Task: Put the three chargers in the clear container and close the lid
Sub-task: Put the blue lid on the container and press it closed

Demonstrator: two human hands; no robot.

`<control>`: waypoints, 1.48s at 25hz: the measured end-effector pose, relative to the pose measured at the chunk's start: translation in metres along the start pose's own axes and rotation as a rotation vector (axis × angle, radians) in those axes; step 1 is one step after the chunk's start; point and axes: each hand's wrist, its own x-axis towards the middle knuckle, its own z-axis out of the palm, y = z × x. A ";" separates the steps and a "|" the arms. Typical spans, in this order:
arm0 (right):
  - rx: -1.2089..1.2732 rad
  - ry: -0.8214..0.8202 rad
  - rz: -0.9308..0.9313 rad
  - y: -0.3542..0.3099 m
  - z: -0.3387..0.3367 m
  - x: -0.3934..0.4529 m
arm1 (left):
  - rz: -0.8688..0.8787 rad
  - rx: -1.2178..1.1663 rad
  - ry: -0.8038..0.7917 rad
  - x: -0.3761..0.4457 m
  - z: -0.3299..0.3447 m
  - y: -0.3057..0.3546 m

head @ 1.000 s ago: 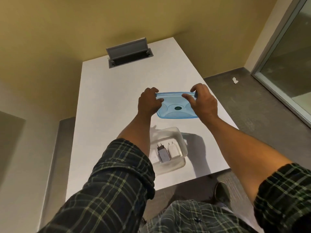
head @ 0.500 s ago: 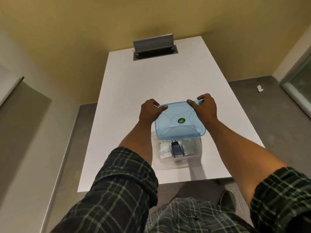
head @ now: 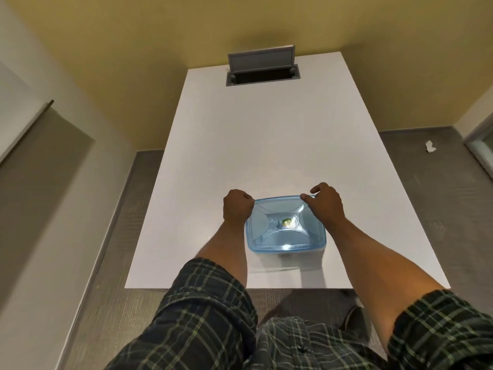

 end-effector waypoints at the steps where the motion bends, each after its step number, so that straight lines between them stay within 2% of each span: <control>1: -0.003 0.000 -0.001 0.001 0.000 -0.001 | 0.000 0.002 -0.003 0.000 0.000 0.000; 9: -0.068 0.058 -0.001 0.003 0.000 -0.003 | 0.035 0.043 -0.007 0.000 0.010 -0.002; 16: -0.076 0.029 -0.010 0.009 0.002 0.002 | 0.160 0.208 -0.147 0.008 0.001 -0.004; 23: -0.135 0.042 0.035 0.006 0.004 0.002 | 0.156 0.260 -0.189 0.009 -0.007 -0.010; 27: -0.173 0.021 0.007 0.008 0.004 0.002 | 0.195 0.334 -0.284 0.007 -0.008 -0.013; 31: -0.177 -0.026 -0.062 0.015 0.000 0.005 | 0.256 0.503 -0.401 0.006 -0.012 -0.008; 35: -0.183 -0.137 -0.034 0.020 -0.008 0.011 | 0.169 0.637 -0.640 0.007 -0.012 -0.004; 37: -0.164 -0.167 0.008 0.022 -0.011 0.013 | 0.125 0.663 -0.711 0.007 -0.010 -0.003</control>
